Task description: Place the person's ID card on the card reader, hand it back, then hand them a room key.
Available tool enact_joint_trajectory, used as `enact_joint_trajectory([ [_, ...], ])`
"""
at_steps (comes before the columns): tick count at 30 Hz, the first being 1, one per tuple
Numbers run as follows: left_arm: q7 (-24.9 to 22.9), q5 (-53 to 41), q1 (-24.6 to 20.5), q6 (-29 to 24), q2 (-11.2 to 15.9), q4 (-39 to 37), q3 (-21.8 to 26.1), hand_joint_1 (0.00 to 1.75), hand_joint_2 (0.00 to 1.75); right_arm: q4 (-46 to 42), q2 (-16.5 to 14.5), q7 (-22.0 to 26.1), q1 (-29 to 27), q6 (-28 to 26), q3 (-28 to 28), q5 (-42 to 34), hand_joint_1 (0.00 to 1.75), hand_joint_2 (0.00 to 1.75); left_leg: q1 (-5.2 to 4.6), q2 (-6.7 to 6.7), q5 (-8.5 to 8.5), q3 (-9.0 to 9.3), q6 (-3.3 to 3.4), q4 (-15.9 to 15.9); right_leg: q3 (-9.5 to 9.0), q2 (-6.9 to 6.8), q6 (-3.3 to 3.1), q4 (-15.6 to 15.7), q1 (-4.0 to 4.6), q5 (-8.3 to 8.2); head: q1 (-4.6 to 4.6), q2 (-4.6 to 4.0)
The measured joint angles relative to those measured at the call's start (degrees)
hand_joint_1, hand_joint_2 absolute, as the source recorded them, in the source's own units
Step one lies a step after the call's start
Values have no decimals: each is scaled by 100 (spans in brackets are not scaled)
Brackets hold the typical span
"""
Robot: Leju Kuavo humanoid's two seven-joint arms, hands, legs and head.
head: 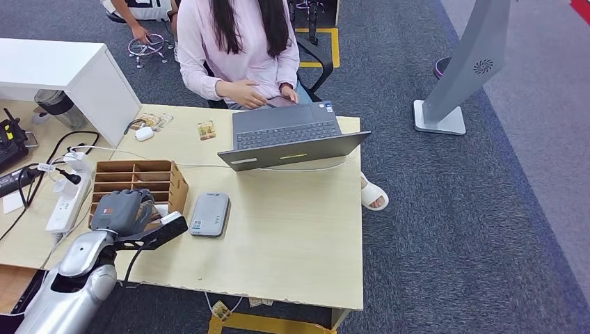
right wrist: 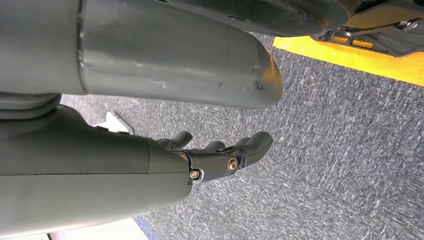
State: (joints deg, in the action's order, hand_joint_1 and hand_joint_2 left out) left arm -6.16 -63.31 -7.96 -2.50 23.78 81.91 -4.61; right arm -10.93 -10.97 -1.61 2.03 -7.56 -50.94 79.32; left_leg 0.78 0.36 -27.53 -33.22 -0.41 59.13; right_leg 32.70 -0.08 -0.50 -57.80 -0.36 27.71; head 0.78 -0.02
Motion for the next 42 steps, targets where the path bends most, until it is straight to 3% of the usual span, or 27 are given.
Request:
enact_joint_trajectory([
  [23, 61, 434, -295, 234, 193, 428, 0, 175, 175, 0, 0, 40, 0, -15, -83, -1, 0, 0, 0, -2, 1, 0, -1, 0, 0, 0, -1, 0, 0, -1, 1, 0],
  [33, -15, 470, -1430, 324, 311, 312, -63, 175, 175, 0, -14, 78, 15, 39, -89, 108, 0, 0, 0, -1, 2, 0, -2, 1, 3, 0, -1, 0, 0, -2, -1, 0],
  [42, -95, 58, -2437, 90, 224, -850, -317, 175, 175, 0, -43, 94, 58, 109, -87, 243, 0, 0, 1, 2, 6, 0, -6, 1, 5, 2, -7, -2, 1, -6, -1, 0],
])
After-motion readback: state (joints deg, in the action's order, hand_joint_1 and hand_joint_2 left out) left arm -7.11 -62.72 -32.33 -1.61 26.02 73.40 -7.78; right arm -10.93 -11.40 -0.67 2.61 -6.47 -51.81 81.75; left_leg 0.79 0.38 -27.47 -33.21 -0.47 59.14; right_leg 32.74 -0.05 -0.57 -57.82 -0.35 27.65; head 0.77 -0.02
